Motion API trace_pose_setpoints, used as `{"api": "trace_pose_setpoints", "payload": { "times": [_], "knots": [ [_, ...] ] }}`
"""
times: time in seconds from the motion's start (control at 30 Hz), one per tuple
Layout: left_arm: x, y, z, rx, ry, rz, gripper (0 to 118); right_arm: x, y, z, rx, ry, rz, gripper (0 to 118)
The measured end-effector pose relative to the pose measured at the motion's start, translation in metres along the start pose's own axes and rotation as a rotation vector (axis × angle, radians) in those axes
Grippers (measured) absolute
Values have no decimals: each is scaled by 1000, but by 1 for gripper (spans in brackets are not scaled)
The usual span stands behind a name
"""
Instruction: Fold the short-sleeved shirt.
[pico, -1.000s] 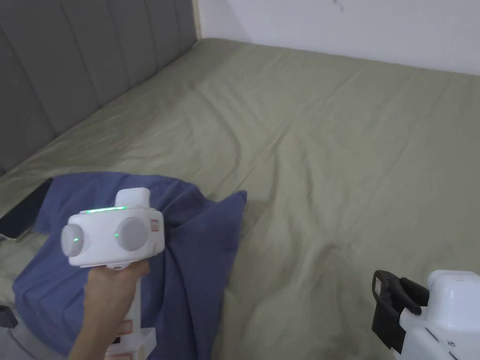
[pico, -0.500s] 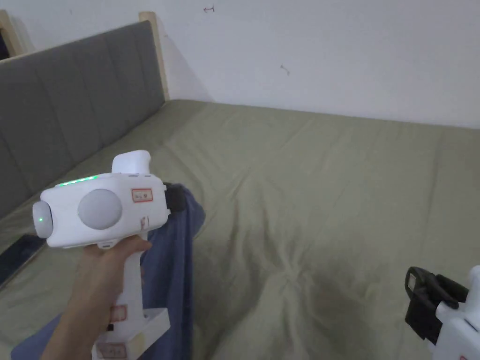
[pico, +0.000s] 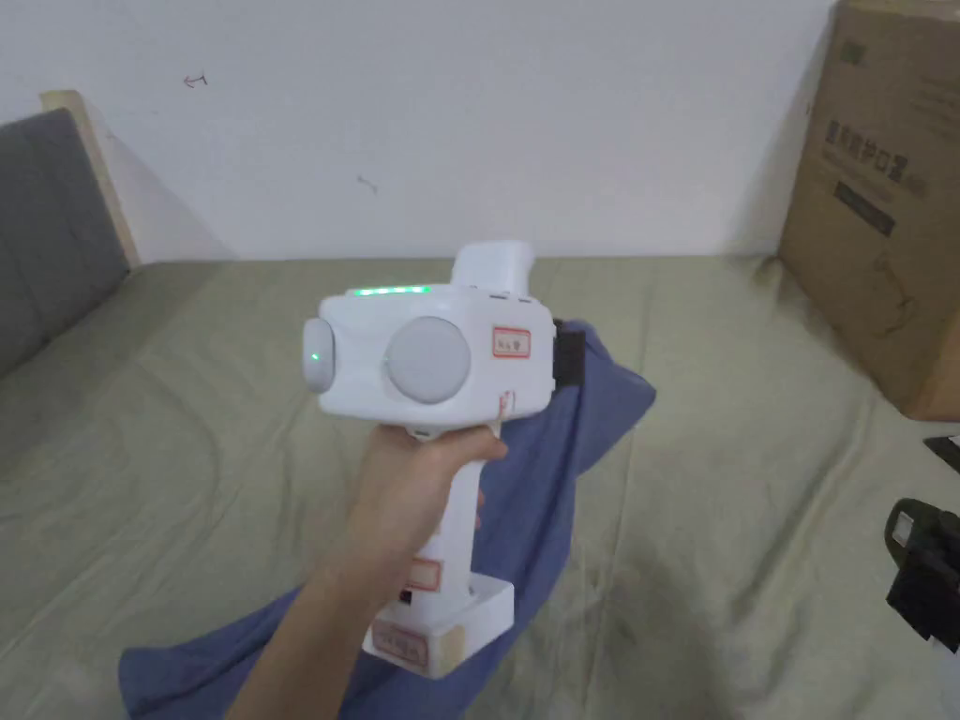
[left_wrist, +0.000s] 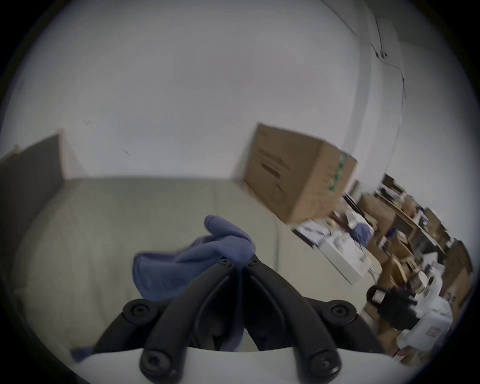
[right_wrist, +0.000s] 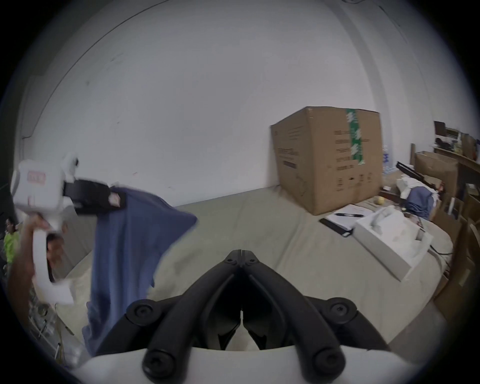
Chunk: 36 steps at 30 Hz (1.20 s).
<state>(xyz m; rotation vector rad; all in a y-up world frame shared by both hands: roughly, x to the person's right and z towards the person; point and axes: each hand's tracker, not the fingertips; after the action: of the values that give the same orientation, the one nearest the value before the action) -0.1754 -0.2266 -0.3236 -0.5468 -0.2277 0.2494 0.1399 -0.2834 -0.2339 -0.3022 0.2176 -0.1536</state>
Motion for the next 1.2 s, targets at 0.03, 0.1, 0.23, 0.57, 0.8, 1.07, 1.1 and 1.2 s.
{"api": "trace_pose_setpoints", "payload": {
  "times": [0.03, 0.1, 0.23, 0.57, 0.8, 1.07, 1.1, 1.2],
  "knots": [
    [6, -18, -20, -60, -21, 23, 0, 9, -2, 1, -7, -17, -10, 0],
    [19, -66, -61, -179, -47, 43, 0, 26, -7, 1, -24, -48, -32, 0],
    [28, -157, -118, -458, -80, 45, 1, 47, -20, -4, -66, -97, -68, 0],
    [22, -189, -124, -500, -36, 86, 3, 52, -38, -21, -135, -83, -107, 0],
    [14, -162, -74, -342, 11, 108, 99, 33, -37, -22, -154, -38, -78, 0],
    [-79, -150, 46, -178, 163, 253, 44, -17, -32, -25, -161, 74, -4, 0],
    [-94, -154, 60, -185, 218, 259, 18, -26, -34, -27, -168, 98, 9, 0],
    [-139, -174, 94, -189, 358, 289, 0, -56, -40, -35, -201, 169, 55, 0]
  ]
}}
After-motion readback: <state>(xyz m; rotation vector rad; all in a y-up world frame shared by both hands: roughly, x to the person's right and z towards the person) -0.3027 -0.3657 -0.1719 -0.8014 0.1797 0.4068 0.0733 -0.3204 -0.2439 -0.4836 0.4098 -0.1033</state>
